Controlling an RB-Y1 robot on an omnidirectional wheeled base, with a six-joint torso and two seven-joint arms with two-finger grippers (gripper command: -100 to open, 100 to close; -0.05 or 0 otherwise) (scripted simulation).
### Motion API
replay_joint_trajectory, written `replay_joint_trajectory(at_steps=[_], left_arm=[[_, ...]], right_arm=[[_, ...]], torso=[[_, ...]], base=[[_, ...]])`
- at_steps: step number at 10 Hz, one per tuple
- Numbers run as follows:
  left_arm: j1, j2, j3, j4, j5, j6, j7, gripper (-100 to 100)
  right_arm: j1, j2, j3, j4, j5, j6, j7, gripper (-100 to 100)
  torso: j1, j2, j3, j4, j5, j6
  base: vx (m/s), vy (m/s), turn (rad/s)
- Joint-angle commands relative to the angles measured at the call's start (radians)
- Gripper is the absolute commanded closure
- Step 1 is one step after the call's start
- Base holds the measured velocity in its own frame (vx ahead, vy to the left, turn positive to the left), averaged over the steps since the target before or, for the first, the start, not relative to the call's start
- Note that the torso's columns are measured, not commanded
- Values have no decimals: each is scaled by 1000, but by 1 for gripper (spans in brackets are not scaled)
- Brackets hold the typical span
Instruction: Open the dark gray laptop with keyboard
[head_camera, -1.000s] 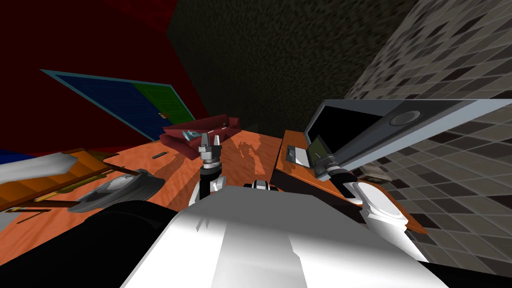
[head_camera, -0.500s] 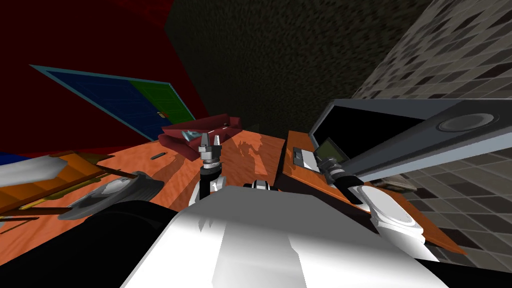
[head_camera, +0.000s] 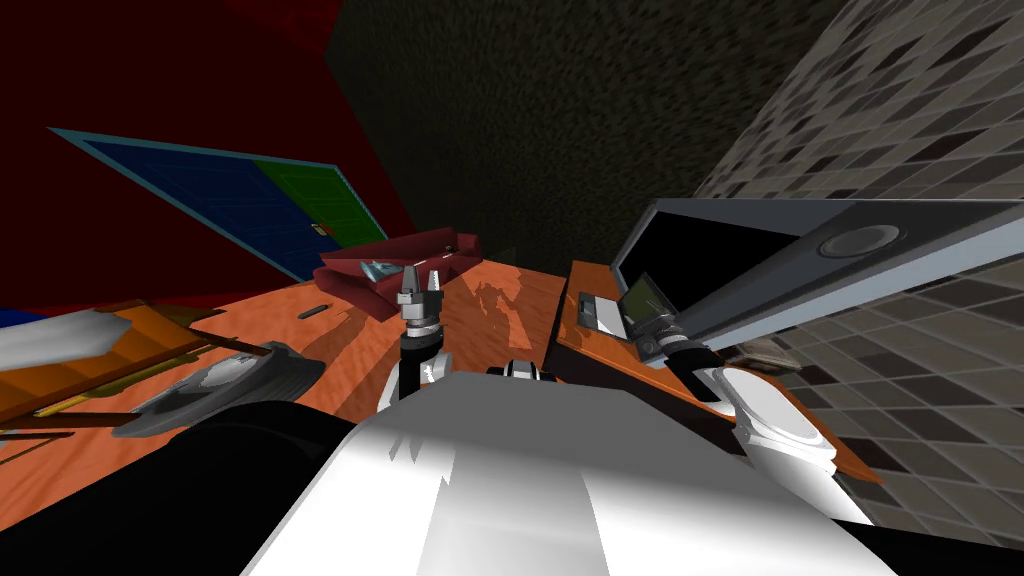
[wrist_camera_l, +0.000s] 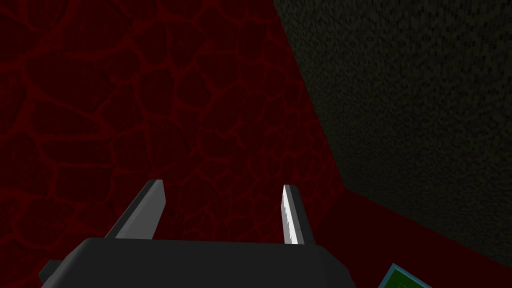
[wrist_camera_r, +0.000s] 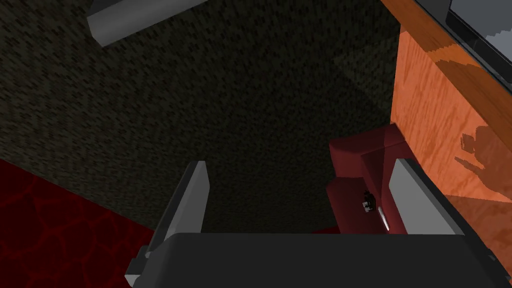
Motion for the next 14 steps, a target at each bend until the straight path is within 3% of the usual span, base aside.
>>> replay_joint_trajectory(at_steps=[1, 5, 6, 7, 8, 11, 13, 14], left_arm=[[0, 0, 0, 0, 0, 0, 0, 0], [0, 0, 0, 0, 0, 0, 0, 0], [0, 0, 0, 0, 0, 0, 0, 0], [0, 0, 0, 0, 0, 0, 0, 0], [1, 0, 0, 0, 0, 0, 0, 0], [1, 0, 0, 0, 0, 0, 0, 0], [0, 0, 0, 0, 0, 0, 0, 0], [0, 0, 0, 0, 0, 0, 0, 0]], right_arm=[[-31, 10, -9, 20, -47, -2, -33, -100], [-71, 23, -18, 42, -112, -1, -81, -100], [-65, 30, 0, 41, -104, -18, -71, -100], [-66, 23, -1, 37, -115, -62, -70, -100], [-65, 20, -3, 37, -119, -75, -69, -100], [-63, 4, -11, 33, -135, -142, -64, -100], [-61, 6, -10, 30, -135, -143, -63, -100], [-63, 7, -9, 33, -132, -129, -65, 100]], torso=[[3, -1, -1, 0, 1, 0], [-10, 0, -2, 3, 3, 7], [-17, 1, -1, 5, 3, 11], [-13, 1, 0, 3, 0, 10], [-6, -2, -1, 1, 1, 12], [0, -3, -2, -1, 1, 0], [1, 4, 2, 1, 0, 0], [-1, 6, 4, 2, 0, -1]], base=[[-67, -142, -19], [-66, -88, 11], [-24, -18, 55], [87, 69, -206], [150, 82, -242], [174, 85, -195], [52, 51, -150], [-42, -44, 177]])
